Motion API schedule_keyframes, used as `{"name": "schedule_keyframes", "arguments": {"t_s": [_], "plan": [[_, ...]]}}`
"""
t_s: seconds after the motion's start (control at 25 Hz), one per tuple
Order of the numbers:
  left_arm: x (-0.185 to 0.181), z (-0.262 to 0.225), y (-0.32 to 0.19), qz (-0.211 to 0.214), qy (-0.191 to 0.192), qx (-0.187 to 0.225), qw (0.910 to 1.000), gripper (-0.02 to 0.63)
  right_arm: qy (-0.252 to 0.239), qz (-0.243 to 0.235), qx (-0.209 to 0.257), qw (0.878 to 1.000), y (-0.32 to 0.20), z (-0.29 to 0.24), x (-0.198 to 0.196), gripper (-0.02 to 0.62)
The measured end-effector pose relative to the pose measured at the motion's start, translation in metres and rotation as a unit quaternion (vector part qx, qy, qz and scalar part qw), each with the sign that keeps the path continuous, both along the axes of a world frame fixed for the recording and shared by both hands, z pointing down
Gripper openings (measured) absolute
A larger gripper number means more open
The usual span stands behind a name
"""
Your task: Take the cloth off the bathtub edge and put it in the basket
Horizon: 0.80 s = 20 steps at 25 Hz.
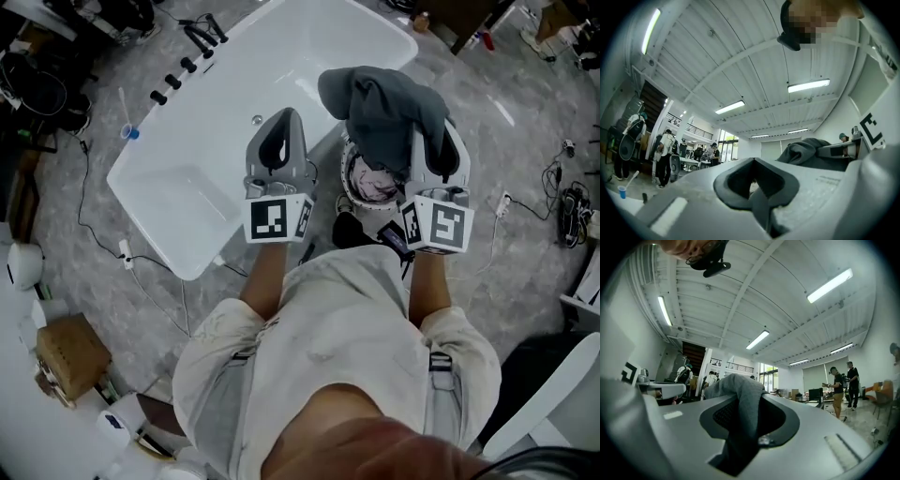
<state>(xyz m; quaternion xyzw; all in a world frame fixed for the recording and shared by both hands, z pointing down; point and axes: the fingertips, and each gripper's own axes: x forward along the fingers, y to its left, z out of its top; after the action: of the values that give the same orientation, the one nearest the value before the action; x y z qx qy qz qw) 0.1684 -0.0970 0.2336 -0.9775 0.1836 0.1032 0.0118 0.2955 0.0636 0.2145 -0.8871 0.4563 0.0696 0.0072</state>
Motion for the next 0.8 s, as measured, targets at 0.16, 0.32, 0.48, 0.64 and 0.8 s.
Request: {"name": "schedule_keyframes", "arguments": {"t_s": [0.16,0.32,0.48,0.64,0.8], "plan": [[0.048,0.006,0.027,0.051,-0.001,-0.006,0.9987,0.000,-0.002,0.043,-0.006,0.999,0.035,0.004,0.028,0.110],[0.087,0.009,0.054,0.095,-0.001,-0.007,0.9954,0.000,-0.003,0.085,-0.009,0.996,0.067,0.006,0.051,0.110],[0.116,0.011,0.075,0.125,-0.001,-0.010,0.9922,0.000,-0.005,0.116,-0.016,0.993,0.095,0.010,0.069,0.110],[0.131,0.014,0.090,0.145,-0.006,-0.010,0.9894,0.000,-0.016,0.142,-0.022,0.990,0.117,0.019,0.077,0.110],[0.141,0.022,0.093,0.154,-0.015,-0.012,0.9878,0.000,-0.026,0.153,-0.023,0.988,0.122,0.029,0.086,0.110]]}}
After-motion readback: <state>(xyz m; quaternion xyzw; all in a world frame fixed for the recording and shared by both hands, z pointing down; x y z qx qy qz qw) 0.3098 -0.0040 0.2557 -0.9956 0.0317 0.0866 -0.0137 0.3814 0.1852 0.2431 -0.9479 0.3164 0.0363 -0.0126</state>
